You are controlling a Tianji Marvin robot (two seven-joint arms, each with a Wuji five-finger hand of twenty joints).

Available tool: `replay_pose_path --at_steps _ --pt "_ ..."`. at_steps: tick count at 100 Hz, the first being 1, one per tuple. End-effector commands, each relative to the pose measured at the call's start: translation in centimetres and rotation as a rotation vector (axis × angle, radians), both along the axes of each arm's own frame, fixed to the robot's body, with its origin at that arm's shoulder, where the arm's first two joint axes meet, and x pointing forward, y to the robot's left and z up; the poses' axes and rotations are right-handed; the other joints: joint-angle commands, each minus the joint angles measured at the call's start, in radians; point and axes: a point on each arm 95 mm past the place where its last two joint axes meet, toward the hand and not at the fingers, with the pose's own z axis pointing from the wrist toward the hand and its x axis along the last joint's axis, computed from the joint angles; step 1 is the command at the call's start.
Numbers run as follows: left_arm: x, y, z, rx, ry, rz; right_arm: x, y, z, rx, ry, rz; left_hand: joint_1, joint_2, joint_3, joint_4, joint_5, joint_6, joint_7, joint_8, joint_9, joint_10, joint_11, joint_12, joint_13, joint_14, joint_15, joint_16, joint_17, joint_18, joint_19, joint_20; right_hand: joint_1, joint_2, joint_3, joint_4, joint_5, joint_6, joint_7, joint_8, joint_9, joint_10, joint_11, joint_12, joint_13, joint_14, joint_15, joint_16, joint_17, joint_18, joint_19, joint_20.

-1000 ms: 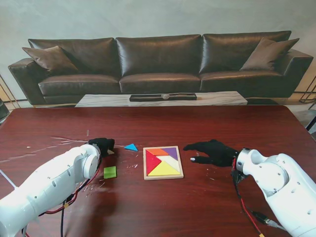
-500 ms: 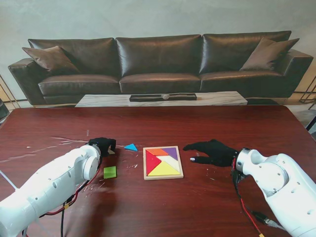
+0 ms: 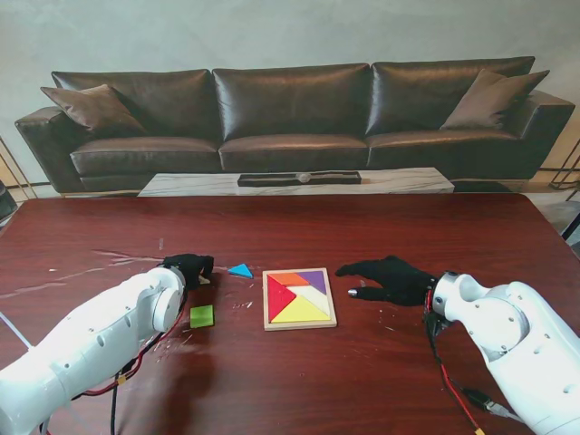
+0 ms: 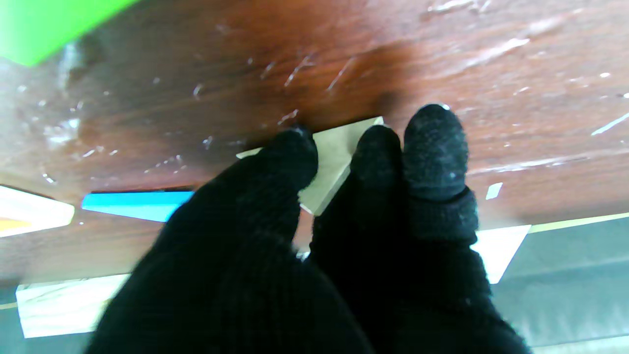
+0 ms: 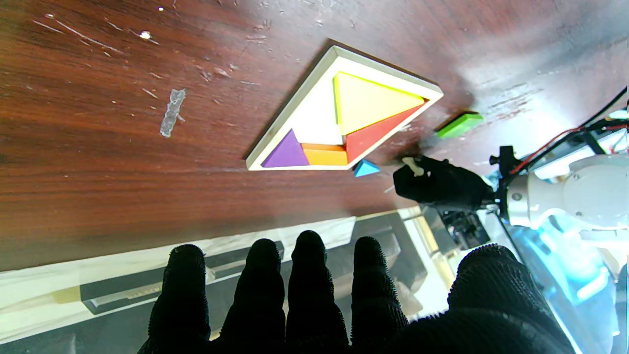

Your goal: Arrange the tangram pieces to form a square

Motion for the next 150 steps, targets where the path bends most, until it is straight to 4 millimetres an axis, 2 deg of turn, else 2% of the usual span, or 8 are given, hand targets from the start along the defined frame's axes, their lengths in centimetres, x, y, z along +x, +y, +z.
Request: replay_pose_path --at_steps 1,3,16,32,66,86,111,150 --pt "-3.4 1.5 -5.6 0.037 0.139 0.024 -0.1 0.2 -0.1 -0.003 0.002 0.006 0.064 -0.065 -0.124 -0.022 0.103 -0.039 0.189 0.154 0.076 -0.184 0.272 0.013 0.0 -0.099 0.048 0.014 0.027 -0.02 0.043 0.03 -0.009 0.016 0.001 0.022 -0.027 -0.024 -0.006 -0.001 0.001 -0.004 0.006 0.005 0.004 -0.012 -0.002 0.005 -0.008 -0.002 0.005 -0.013" --pt "-3.4 1.5 -5.6 0.036 0.138 0.024 -0.1 0.2 -0.1 -0.004 0.002 0.006 0.065 -0.064 -0.126 -0.022 0.105 -0.039 0.186 0.175 0.07 -0.187 0.297 -0.003 0.0 -0.104 0.061 0.007 0.03 -0.023 0.051 0.035 -0.009 0.016 0.001 0.022 -0.027 -0.024 -0.006 -0.001 0.0 -0.004 0.005 0.005 0.004 -0.012 -0.002 0.005 -0.008 -0.002 0.005 -0.013" --pt "-3.4 1.5 -5.6 0.032 0.127 0.021 -0.1 0.3 -0.1 -0.004 0.004 0.006 0.06 -0.06 -0.129 -0.023 0.099 -0.044 0.18 0.176 0.068 -0.19 0.303 -0.01 -0.002 -0.109 0.06 0.0 0.032 -0.024 0.049 0.035 -0.009 0.016 0.001 0.022 -0.027 -0.024 -0.006 -0.001 0.001 -0.005 0.005 0.005 0.004 -0.011 -0.002 0.005 -0.008 -0.003 0.005 -0.013" --pt "-3.4 1.5 -5.3 0.025 0.114 0.018 -0.1 0.3 -0.2 -0.002 0.004 0.005 0.063 -0.067 -0.151 -0.034 0.108 -0.058 0.178 0.108 0.083 -0.196 0.265 -0.013 0.012 -0.103 0.03 -0.031 0.051 -0.018 0.021 0.004 -0.009 0.016 0.001 0.022 -0.027 -0.023 -0.007 -0.001 0.0 -0.005 0.005 0.005 0.003 -0.011 -0.002 0.005 -0.008 -0.003 0.005 -0.013" --pt "-2.8 0.5 -2.4 0.011 0.02 -0.027 -0.1 0.4 -0.3 0.003 0.008 0.006 0.072 -0.065 -0.163 -0.037 0.112 -0.049 0.178 0.083 0.098 -0.188 0.241 -0.004 0.019 -0.095 0.022 -0.037 0.057 -0.013 0.02 -0.001 -0.009 0.016 0.001 0.022 -0.028 -0.022 -0.007 -0.001 0.0 -0.005 0.005 0.005 0.004 -0.011 -0.001 0.005 -0.009 -0.004 0.004 -0.013" --pt "-2.3 -0.9 -0.1 0.007 -0.03 -0.08 -0.1 0.3 -0.3 0.003 0.006 0.002 0.077 -0.066 -0.167 -0.036 0.114 -0.048 0.178 0.077 0.102 -0.184 0.232 0.002 0.021 -0.093 0.02 -0.037 0.059 -0.011 0.02 0.0 -0.008 0.017 0.002 0.023 -0.027 -0.023 -0.007 -0.001 0.001 -0.004 0.006 0.006 0.004 -0.011 -0.001 0.005 -0.008 -0.004 0.005 -0.013" --pt "-1.6 -3.4 2.8 -0.03 -0.075 -0.17 -0.2 0.2 -0.4 0.005 0.001 -0.002 0.08 -0.062 -0.175 -0.034 0.114 -0.048 0.178 0.069 0.105 -0.184 0.224 0.01 0.024 -0.092 0.015 -0.037 0.059 -0.01 0.019 0.0 -0.009 0.018 0.002 0.023 -0.027 -0.022 -0.007 -0.001 0.0 -0.004 0.006 0.006 0.005 -0.012 -0.001 0.005 -0.008 -0.004 0.005 -0.013" --pt "-1.1 -6.6 5.3 -0.106 -0.106 -0.265 -0.4 -0.3 -0.4 0.004 -0.004 -0.013 0.092 -0.057 -0.184 -0.029 0.116 -0.05 0.181 0.066 0.11 -0.184 0.212 0.024 0.023 -0.093 0.011 -0.032 0.059 -0.012 0.016 0.0 -0.009 0.018 0.001 0.023 -0.028 -0.021 -0.008 -0.001 0.0 -0.003 0.006 0.006 0.006 -0.012 -0.001 0.004 -0.008 -0.004 0.005 -0.013"
